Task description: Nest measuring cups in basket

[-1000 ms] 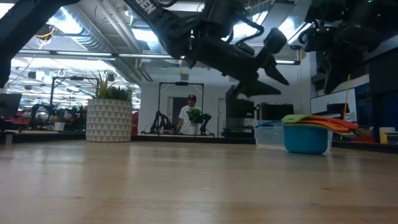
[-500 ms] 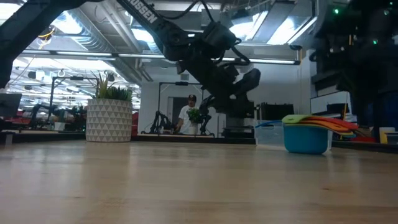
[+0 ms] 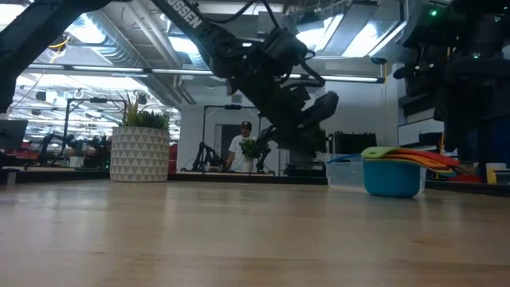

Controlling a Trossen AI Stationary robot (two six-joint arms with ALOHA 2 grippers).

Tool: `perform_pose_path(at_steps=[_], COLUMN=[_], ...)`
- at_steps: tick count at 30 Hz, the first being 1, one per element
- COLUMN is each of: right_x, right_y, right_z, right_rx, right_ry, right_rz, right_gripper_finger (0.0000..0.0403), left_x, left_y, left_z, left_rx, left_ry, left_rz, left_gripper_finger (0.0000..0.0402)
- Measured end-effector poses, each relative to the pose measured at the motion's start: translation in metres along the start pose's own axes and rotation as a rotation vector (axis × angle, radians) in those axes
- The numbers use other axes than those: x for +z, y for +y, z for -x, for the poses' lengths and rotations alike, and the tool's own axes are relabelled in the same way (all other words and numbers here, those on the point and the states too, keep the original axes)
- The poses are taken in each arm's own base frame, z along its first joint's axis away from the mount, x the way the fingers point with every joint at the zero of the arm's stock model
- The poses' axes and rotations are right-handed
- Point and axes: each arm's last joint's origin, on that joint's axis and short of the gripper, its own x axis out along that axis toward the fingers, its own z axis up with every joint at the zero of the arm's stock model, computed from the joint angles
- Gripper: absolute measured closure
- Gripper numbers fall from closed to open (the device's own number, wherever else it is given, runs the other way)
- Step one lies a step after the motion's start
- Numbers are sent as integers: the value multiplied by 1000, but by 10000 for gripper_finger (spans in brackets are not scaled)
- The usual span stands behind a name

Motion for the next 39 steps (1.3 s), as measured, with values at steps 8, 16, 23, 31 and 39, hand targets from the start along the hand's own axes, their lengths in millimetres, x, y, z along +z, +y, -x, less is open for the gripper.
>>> perform_pose_path(at_steps=[8,16,23,31,39], right_x=[4,7,14,20,26], right_y=[1,2,8,11,14], right_z=[-9,-23,-36,-42,-43], right_rx=[-39,-74,-13,32,65], right_ry=[28,107,140,125,66], right_rz=[-48,-78,-80,-78,-74], right_gripper_finger=[391,391,391,391,391], left_x=[-10,-14,-18,-22,-36], left_y=[4,1,-5,-11,-31], left_z=[-8,-10,-8,-7,0], left_rx=[33,6,-62,-126,-203], left_ry=[14,26,71,111,159], left_rz=[-8,-9,-12,-18,-20], left_gripper_finger=[291,291,291,291,291])
